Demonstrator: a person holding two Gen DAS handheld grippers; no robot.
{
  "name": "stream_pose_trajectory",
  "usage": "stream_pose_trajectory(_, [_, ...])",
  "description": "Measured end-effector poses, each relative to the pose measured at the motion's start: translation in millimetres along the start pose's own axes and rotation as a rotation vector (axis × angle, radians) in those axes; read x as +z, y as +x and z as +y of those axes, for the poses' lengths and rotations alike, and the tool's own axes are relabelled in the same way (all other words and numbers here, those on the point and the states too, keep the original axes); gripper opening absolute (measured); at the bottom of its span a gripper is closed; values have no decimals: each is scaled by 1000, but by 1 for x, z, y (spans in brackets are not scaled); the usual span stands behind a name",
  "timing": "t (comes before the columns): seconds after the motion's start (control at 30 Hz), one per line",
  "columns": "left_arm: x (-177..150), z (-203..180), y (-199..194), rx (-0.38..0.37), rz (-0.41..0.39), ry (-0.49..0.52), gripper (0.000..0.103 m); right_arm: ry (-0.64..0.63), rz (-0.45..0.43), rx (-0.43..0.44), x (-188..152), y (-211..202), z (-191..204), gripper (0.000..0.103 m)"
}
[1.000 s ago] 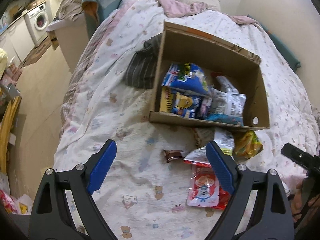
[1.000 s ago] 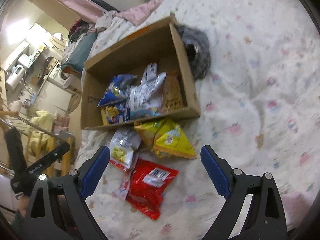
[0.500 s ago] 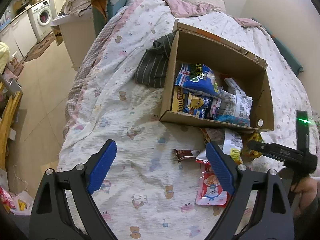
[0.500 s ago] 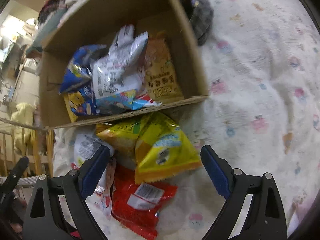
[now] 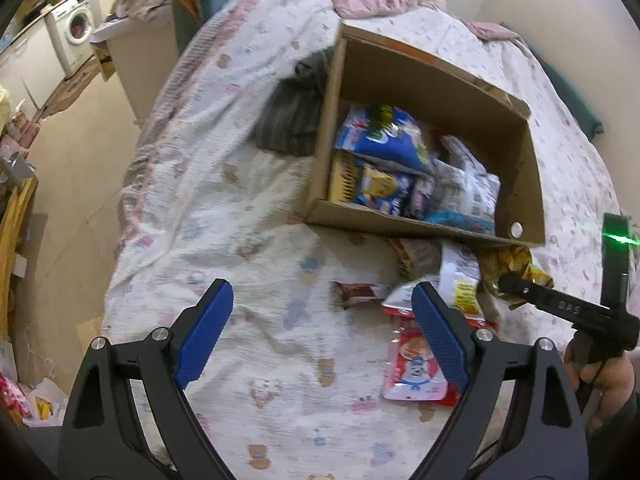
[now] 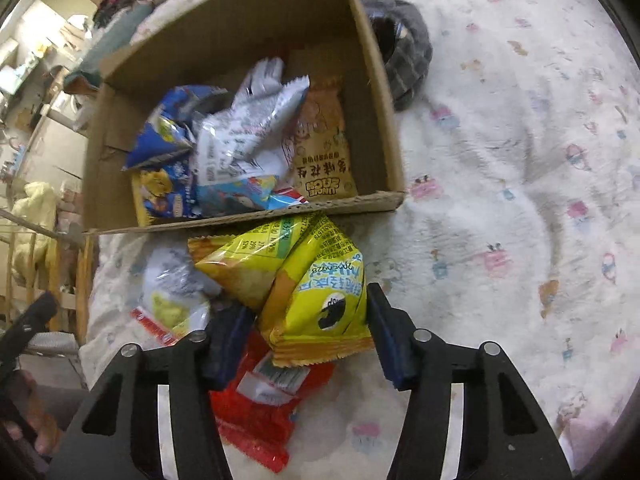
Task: Organize snacks
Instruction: 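Grasp the yellow chip bag with the right gripper while the left grasps the white yellow-labelled bag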
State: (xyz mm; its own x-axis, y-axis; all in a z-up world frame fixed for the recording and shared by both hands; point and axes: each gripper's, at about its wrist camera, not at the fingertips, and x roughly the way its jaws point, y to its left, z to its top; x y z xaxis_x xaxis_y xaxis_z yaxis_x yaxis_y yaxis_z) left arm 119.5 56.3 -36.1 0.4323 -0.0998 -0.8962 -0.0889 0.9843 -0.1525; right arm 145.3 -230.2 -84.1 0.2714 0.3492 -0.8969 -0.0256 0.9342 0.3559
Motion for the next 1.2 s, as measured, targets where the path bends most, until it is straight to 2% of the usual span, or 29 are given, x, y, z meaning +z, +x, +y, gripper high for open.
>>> stream_pose_trajectory(0.33, [1,-69,45,-72,152,59,89,69,-76,60,-14,-41,-29,55])
stream_pose_trajectory(0.53, [4,-108,70,-28,179,134,89,85,-88,72,-12,-48,-45,55])
stream_pose_trajectory(0.7, [2,-120,96,38,221,222,88,91,-92,74,-12,-49,-50,55])
stream_pose_trajectory(0.83, [0,-119,102,48,242,216,73,81,-88,72,-11,-48,-50,55])
stream_pose_trajectory(0.87, [0,-120,100,58,232,227,54,81,-87,72,-11,-48,-50,55])
stream_pose_trajectory(0.97, [-1,-123,89,73,209,263,45,76,-83,74,-11,-47,-49,55])
stream_pose_trajectory(1.2, [-3,-109,59,18,182,239,43,71,-68,81,-12,-46,-41,55])
